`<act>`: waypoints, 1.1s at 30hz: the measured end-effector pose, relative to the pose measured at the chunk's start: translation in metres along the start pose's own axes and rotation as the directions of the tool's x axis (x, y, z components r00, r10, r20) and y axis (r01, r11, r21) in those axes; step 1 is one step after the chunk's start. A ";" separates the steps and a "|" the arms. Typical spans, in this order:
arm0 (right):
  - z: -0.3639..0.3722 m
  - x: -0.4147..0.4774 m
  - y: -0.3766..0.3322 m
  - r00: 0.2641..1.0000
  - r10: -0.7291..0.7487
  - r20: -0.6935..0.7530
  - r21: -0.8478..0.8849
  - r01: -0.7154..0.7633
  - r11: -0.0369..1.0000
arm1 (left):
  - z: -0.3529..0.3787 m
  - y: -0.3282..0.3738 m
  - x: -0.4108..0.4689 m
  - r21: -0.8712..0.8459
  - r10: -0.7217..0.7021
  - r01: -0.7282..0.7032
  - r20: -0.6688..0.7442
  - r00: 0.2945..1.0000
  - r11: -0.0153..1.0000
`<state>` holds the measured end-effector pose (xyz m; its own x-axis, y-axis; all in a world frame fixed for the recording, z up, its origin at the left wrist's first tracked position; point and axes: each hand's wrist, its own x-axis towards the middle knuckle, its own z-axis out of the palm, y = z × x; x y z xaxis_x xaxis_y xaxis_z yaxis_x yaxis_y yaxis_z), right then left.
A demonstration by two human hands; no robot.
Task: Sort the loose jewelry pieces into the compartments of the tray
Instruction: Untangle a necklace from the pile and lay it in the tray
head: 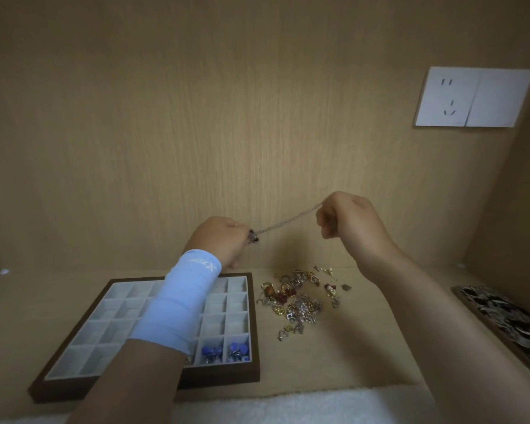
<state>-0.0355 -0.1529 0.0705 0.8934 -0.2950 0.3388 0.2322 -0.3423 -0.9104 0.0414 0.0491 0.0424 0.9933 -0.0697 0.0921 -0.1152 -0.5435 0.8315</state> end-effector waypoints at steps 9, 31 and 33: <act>-0.002 -0.001 -0.013 0.989 -0.013 0.145 0.770 -0.105 0.629 | -0.003 -0.010 0.006 -0.090 -0.110 0.111 0.014 0.994 0.990; 0.056 -0.038 -0.007 0.863 -0.136 0.487 -0.436 0.375 0.818 | -0.076 -0.020 -0.072 -0.366 0.191 -0.155 0.064 0.980 0.918; 0.064 -0.044 -0.009 0.832 -0.175 0.527 -0.442 0.443 0.780 | -0.088 -0.043 -0.087 -0.338 0.169 -0.123 0.111 0.979 0.933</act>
<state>-0.0522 -0.0799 0.0482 0.9053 0.2840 0.3159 0.4072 -0.7922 -0.4545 -0.0390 0.1522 0.0475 0.9523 -0.2535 0.1698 -0.2267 -0.2155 0.9498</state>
